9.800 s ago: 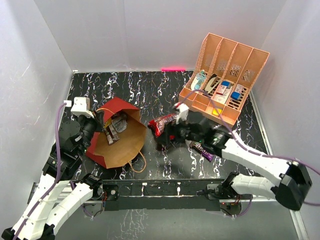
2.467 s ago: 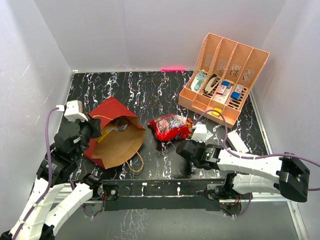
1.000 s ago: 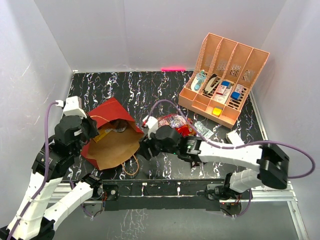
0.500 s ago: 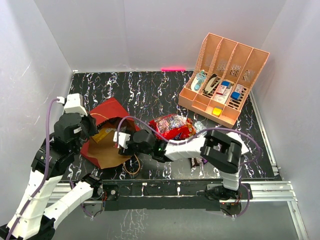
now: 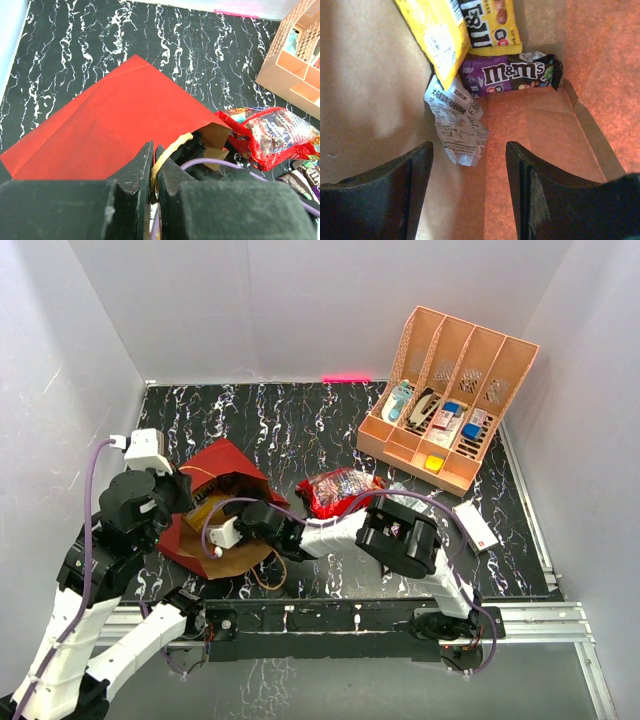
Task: Take the snacks out of the paper bag
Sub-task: Take out the snack from the paper bag.
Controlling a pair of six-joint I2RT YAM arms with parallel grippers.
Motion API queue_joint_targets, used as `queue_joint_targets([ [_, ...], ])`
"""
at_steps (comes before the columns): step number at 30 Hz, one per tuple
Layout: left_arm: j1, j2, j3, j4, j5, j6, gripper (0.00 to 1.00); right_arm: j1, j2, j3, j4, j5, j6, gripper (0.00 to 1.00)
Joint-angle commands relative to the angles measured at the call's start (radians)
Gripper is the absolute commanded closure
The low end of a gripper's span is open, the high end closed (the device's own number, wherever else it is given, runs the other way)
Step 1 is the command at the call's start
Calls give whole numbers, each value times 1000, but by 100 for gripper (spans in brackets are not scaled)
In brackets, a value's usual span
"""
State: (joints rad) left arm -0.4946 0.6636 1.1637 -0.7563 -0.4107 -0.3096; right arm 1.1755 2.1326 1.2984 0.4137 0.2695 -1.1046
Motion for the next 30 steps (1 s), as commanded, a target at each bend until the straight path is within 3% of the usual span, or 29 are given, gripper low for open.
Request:
queue_joint_targets([
  [1, -13, -15, 14, 31, 15, 10, 95, -5, 50, 65, 7, 63, -186, 38],
  [7, -18, -30, 13, 25, 8, 8, 95, -16, 118, 122, 60, 54, -231, 41],
  [11, -17, -34, 17, 18, 0, 6, 95, -27, 166, 147, 155, 49, -279, 56],
  [22, -18, -35, 31, 9, -27, 21, 95, -51, 190, 178, 214, 53, -288, 92],
  [30, -17, -28, 37, 12, -43, 23, 95, -38, 37, 96, 129, 8, -148, 92],
])
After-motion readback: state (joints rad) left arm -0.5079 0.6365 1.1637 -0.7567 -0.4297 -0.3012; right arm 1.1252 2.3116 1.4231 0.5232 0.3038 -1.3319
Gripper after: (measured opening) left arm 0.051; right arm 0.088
